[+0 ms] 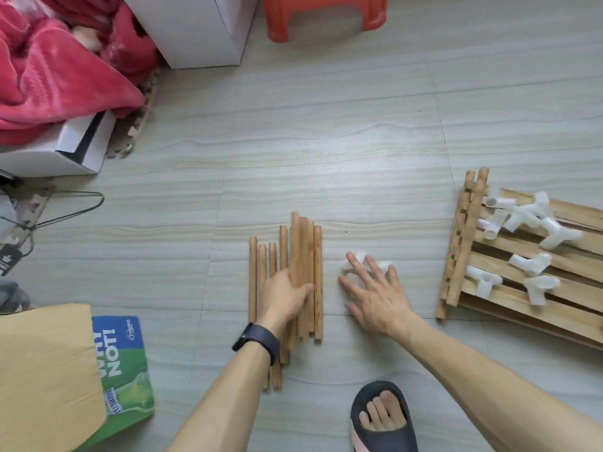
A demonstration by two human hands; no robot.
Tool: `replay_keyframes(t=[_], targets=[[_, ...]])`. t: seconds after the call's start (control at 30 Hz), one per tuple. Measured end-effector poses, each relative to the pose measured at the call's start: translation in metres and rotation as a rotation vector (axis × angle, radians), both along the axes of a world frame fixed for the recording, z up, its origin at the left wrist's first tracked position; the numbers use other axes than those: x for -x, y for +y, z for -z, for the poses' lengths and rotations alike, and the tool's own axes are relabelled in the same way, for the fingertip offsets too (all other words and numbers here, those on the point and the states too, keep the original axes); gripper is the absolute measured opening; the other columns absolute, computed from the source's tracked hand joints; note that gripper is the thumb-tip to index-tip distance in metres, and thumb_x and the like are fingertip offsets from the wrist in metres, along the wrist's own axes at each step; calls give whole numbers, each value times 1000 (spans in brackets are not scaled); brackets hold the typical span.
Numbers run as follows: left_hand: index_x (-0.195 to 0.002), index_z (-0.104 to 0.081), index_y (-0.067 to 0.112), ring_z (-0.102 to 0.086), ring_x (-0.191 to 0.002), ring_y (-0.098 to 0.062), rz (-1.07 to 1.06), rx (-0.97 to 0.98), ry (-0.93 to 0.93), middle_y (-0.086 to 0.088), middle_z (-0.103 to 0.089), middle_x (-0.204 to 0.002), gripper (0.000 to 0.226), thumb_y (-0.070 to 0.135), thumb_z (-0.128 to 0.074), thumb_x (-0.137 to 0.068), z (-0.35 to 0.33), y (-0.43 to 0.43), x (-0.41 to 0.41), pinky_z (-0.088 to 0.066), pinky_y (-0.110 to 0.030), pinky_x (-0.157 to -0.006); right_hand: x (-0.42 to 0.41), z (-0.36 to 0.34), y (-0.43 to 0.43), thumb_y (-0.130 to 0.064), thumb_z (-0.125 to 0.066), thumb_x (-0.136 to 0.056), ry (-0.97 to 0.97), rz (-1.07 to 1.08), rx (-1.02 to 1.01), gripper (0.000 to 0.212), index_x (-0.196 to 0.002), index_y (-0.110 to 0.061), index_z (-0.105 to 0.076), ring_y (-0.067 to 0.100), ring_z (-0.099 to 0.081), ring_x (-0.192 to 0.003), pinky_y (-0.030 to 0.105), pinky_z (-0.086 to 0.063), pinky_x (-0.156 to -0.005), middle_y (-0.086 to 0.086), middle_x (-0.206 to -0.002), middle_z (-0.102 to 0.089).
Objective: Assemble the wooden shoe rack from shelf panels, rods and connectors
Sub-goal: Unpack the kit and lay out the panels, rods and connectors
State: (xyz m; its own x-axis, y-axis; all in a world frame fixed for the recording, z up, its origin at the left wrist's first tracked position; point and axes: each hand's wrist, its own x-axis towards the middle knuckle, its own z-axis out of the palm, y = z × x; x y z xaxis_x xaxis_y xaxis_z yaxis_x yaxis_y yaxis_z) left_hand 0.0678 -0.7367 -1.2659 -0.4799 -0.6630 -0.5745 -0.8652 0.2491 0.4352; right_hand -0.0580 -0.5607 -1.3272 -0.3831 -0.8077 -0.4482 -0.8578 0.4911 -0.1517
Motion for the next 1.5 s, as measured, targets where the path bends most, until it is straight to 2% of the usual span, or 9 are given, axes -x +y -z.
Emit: replay_keyframes(t=[0.2, 0.33, 0.4, 0.5, 0.6, 0.77, 0.9, 1.1, 1.5], targets=[[-121, -64, 14, -66, -108, -26, 23, -129, -38, -6, -70, -114, 43, 39, -73, -87, 22, 52, 31, -55, -38, -92, 10, -5, 16, -53, -35, -102, 20, 60, -35, 66, -161, -33, -13, 37, 11, -155, 63, -6, -119, -1, -161, 37], [-114, -63, 22, -67, -100, -21, -100, 2, 84, 5, -70, -102, 30, 41, -65, -91, 20, 47, 24, -54, -29, -80, -5, -26, 13, -37, -55, -94, 75, 61, 245, 53, -140, -11, -56, 43, -40, -142, 55, -39, -110, 16, -161, -35], [-114, -64, 26, -65, -105, -19, -248, 100, 209, 8, -65, -101, 25, 40, -60, -94, 16, 33, 12, -47, -22, -74, -24, -30, 9, -46, -46, -96, -18, 121, 299, 51, -134, -13, -54, 35, -58, -117, 45, -53, -90, 12, -143, -50], [-141, -47, 22, -42, -132, -30, -361, 268, 31, -10, -49, -139, 50, 40, -58, -95, 24, 3, -24, -42, -37, -100, -49, -29, 2, -66, -35, -96, -258, 347, 128, 66, -149, -28, -26, 32, -57, -114, 46, -56, -81, 8, -138, -44], [-159, -18, 22, -21, -145, -40, -401, 176, -243, -17, -19, -161, 82, 54, -57, -94, 34, -19, -66, -29, -54, -114, -57, -28, -7, -68, -38, -96, -319, 453, 114, 70, -152, -30, -20, 34, -55, -118, 48, -55, -83, 8, -142, -37], [-155, -32, 18, -43, -135, -34, -250, 160, -119, -11, -36, -152, 75, 49, -63, -93, 45, -25, -72, -44, -48, -107, -54, -28, -22, -23, -51, -98, -362, 519, 150, 40, -137, -20, -42, 37, -60, -104, 46, -56, -76, 7, -139, -39], [-148, -41, 22, -58, -117, -33, -214, 178, -116, -11, -46, -139, 57, 44, -59, -98, 44, -25, -52, -50, -46, -97, -42, -29, -20, 4, -48, -88, -356, 515, 157, 61, -144, -18, -38, 39, -56, -114, 46, -52, -78, 5, -147, -37], [-142, -44, 24, -57, -115, -32, -221, 196, -89, -10, -51, -134, 60, 61, -50, -97, 46, -29, -43, -50, -44, -92, -41, -30, -8, -6, -53, -96, -319, 368, 68, 78, -161, -16, -11, 44, -48, -132, 50, -51, -96, 12, -169, -2], [-147, -38, 23, -58, -116, -34, -123, 203, -182, -13, -47, -137, 70, 65, -52, -93, 38, -28, -37, -52, -45, -89, -52, -30, -15, -11, -51, -94, -380, 214, 11, 87, -162, -8, 3, 31, -39, -124, 39, -44, -106, 1, -168, 23]])
